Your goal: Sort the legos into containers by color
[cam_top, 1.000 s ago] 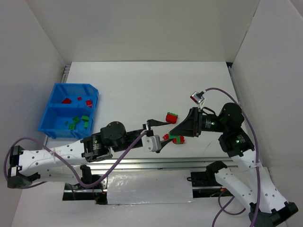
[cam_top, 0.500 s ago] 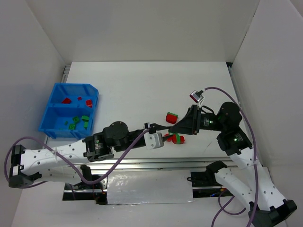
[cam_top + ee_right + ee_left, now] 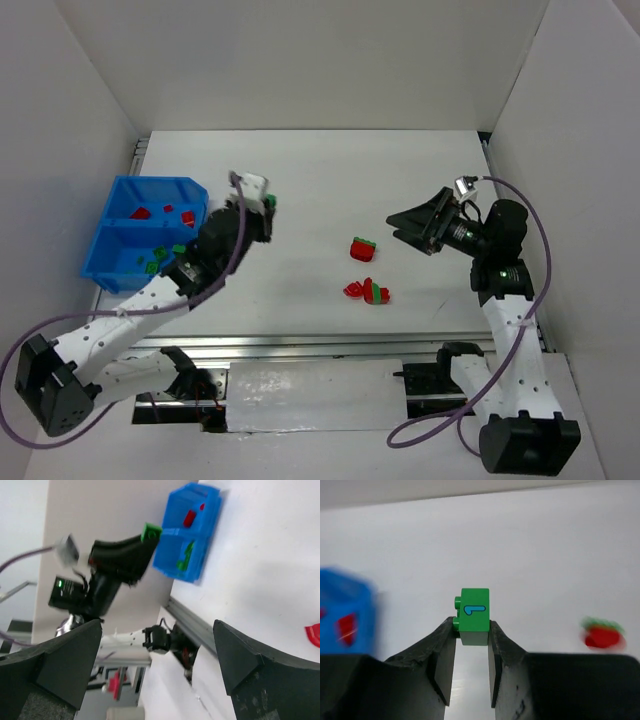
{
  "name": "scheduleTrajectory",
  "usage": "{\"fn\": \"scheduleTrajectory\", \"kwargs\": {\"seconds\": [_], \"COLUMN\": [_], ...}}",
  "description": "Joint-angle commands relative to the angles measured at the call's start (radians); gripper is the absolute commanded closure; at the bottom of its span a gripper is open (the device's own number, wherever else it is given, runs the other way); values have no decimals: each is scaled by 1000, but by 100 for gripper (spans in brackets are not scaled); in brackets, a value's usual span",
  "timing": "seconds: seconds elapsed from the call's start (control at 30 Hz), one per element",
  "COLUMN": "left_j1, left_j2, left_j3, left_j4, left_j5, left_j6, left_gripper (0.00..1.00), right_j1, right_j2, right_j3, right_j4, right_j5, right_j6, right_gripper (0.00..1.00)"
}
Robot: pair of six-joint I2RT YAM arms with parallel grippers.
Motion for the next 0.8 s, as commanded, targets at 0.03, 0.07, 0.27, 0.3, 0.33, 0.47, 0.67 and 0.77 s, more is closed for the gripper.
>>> {"fn": "scheduleTrajectory", "kwargs": {"seconds": [0.03,0.07,0.27,0.3,0.33,0.47,0.67,0.77], "left_j1": [399,476,775,804,815,867,877,877], "left_j2": [104,127,176,175,173,179,158,161], "left_j3": [185,229,176,168,159,151,153,185], "left_j4": [-480,-572,-662,-658,-630,-642,-705,-731], "left_j5": [-311,-286,-178,-164,-158,-147,-218,-212], "left_j6": [-601,-674,-800,-800,-796,-794,-853,-851], "left_gripper": [98,98,84,83,82,77,1,0], "right_j1": [-7,-7,-1,0,5,32,65,68], "right_j2": [-71,-80,-88,-89,-91,-96,-64,-24], "right_j3": [25,30,42,39,30,10,-36,-33], "right_j4": [-83,-124,-227,-233,-233,-237,-235,-255], "right_j5": [135,181,289,310,322,364,436,514], "right_j6": [-104,-121,-237,-243,-253,-259,-300,-320], "right_gripper": [0,0,0,1,0,0,0,0]}}
